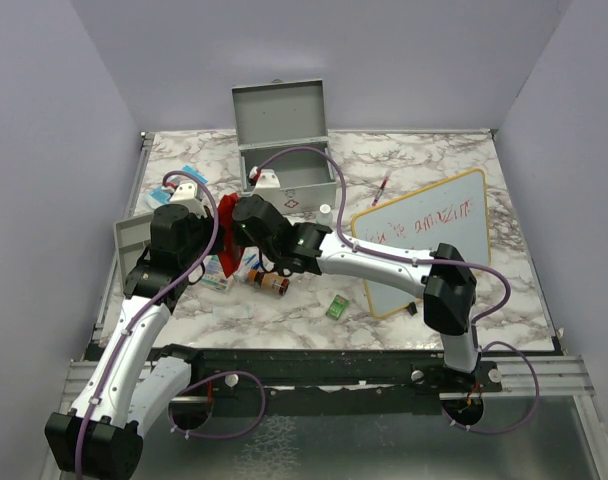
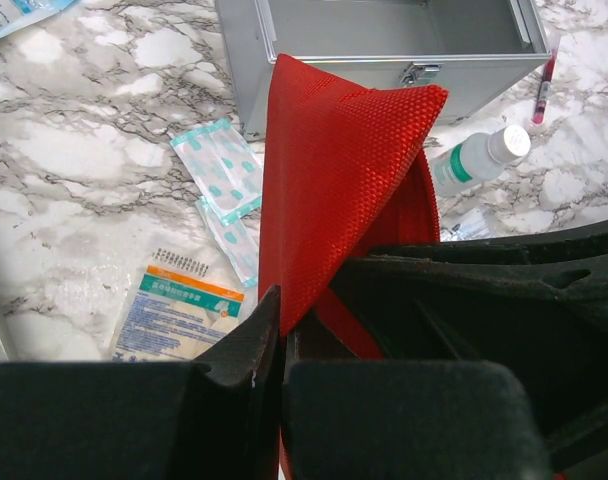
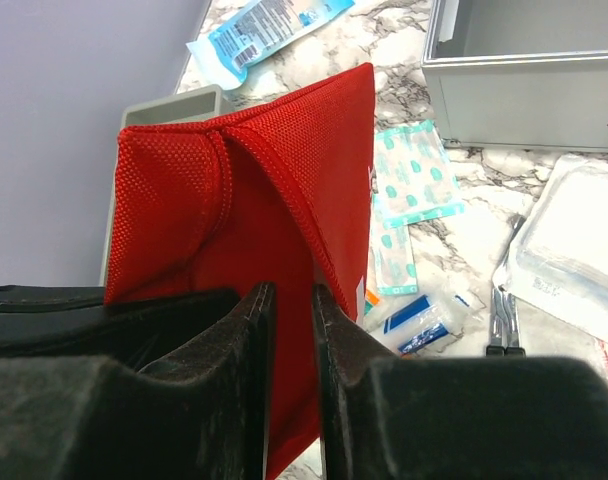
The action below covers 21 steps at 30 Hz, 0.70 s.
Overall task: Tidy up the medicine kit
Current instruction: Place the medical item at the medicine pouch.
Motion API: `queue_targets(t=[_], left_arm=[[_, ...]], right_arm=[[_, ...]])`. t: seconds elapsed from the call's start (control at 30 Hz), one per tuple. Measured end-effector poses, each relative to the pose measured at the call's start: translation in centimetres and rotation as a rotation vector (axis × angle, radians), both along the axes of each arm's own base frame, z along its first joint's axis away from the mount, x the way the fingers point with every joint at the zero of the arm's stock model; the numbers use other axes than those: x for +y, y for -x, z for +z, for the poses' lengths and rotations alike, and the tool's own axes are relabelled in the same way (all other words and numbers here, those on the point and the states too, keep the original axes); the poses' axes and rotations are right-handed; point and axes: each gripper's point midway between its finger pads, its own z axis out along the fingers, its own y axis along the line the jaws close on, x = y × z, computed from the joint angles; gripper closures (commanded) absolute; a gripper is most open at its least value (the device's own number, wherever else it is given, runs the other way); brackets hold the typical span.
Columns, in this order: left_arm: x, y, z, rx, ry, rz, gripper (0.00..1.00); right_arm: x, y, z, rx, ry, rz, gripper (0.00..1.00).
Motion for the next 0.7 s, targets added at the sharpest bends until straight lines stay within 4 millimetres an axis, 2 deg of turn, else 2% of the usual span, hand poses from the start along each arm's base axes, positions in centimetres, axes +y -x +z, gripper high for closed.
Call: queue_targets(t=[0.27,0.53,0.7], left_arm=[[0.4,-0.2,-0.1,0.004,-0.007,0.026,1.00],[3.0,-0.7,-1.0,0.027,-0.070,0.172,1.00],[5.3,-0.4,-1.7,0.053,-0.123,0.288,1.00]], right_arm=[[0.3,0.9,0.2,0.002,0.009,0.069,0.71],[-0.9,4.6,1.2,0.016,-0.035,0.250,0.63],[-0.5,6.9,1.2,-0.009,-0.041,0.415,0.59]])
